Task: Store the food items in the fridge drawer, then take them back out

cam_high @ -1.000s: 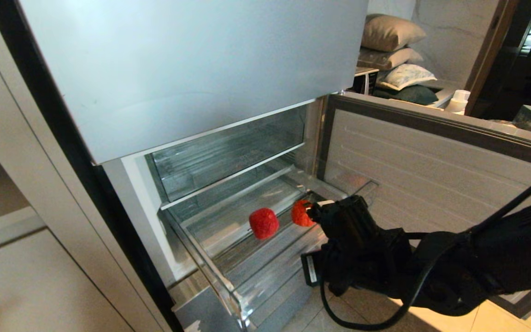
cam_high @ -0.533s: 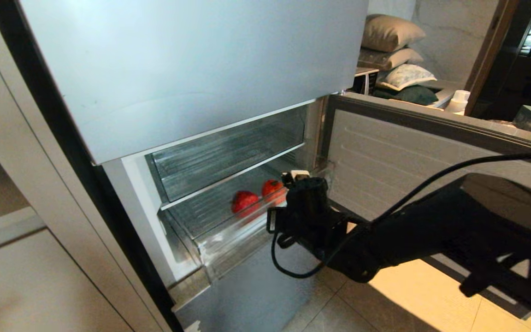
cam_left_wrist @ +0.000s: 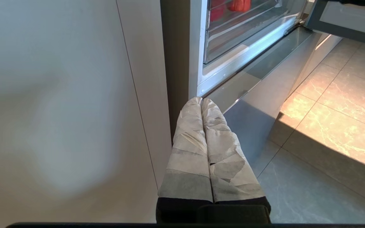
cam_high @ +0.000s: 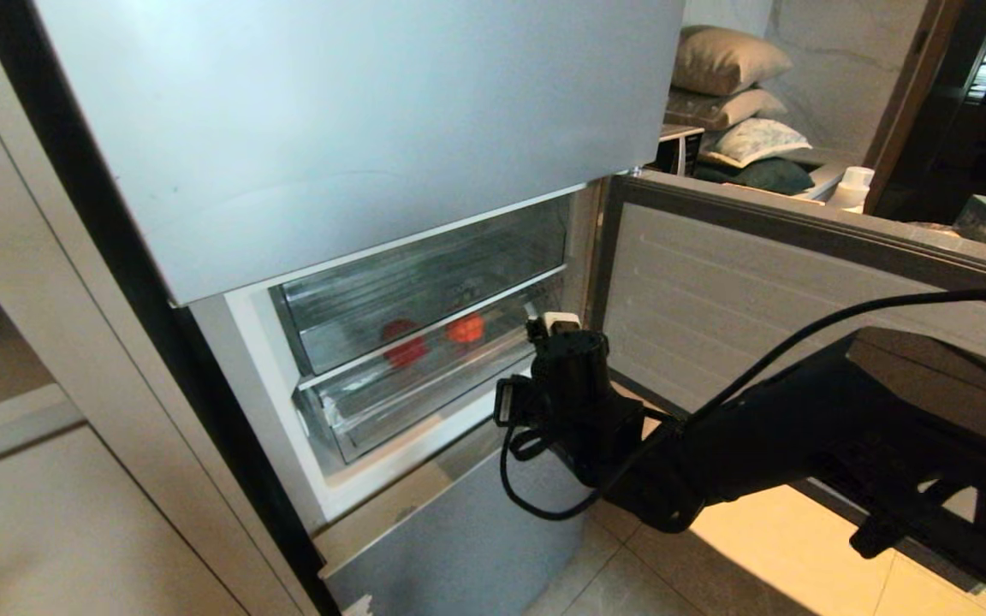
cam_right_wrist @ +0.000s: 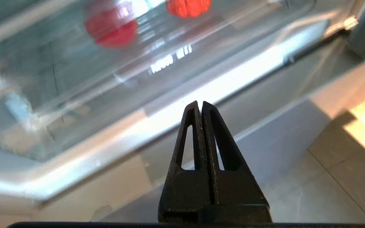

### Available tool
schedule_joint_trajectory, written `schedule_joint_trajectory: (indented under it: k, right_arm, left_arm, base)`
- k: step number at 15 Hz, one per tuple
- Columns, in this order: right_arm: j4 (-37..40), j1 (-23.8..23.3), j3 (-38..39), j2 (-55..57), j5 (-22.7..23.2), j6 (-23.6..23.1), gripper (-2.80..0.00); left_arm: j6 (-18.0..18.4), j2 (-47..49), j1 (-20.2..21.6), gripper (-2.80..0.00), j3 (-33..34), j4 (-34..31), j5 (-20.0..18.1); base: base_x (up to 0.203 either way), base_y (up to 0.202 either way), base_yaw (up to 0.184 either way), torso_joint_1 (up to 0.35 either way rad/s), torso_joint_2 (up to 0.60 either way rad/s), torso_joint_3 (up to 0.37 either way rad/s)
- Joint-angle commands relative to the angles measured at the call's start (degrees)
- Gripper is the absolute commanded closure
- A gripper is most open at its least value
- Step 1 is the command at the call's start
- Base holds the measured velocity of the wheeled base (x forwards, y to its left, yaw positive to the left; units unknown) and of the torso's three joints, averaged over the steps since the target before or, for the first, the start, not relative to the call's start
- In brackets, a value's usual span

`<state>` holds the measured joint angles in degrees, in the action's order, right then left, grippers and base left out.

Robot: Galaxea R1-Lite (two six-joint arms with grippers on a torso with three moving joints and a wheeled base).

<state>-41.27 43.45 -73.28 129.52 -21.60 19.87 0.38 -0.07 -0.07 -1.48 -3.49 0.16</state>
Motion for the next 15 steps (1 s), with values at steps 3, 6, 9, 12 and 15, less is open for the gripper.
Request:
schedule_joint_trajectory:
  k: [3,6,9,12,15]
  right_arm:
    - [-0.2,2.9,14.0,-13.5,-0.1,-0.6,0.00]
    - [-0.2,5.0,27.8,-30.5,-0.3,-4.2,0.00]
    - [0.9,1.8,42.1,-52.7,-0.2,-8.6,0.00]
    - [8.3,-14.1,52.6,-77.4,5.0,-14.9,0.00]
    - [21.7,-30.7,60.1,-99.5,12.3,-18.4,0.00]
  left_arm:
    - [0.0,0.0,0.0,0.00,0.0,0.0,0.0]
    - [0.0,0.0,0.0,0.00,0.1,0.0,0.0]
    - [0.0,0.0,0.0,0.00,0.1,0.0,0.0]
    - [0.0,0.0,0.0,0.00,0.0,0.0,0.0]
    - [0.0,0.0,0.0,0.00,0.1,0.1,0.0]
  base:
    - [0.000,0.000,0.000,0.000,0.00,0.000]
    - [0.000,0.000,0.000,0.000,0.00,0.000]
    - [0.000,0.000,0.000,0.000,0.00,0.000]
    - [0.000,0.000,0.000,0.000,0.00,0.000]
    - [0.000,0.000,0.000,0.000,0.00,0.000]
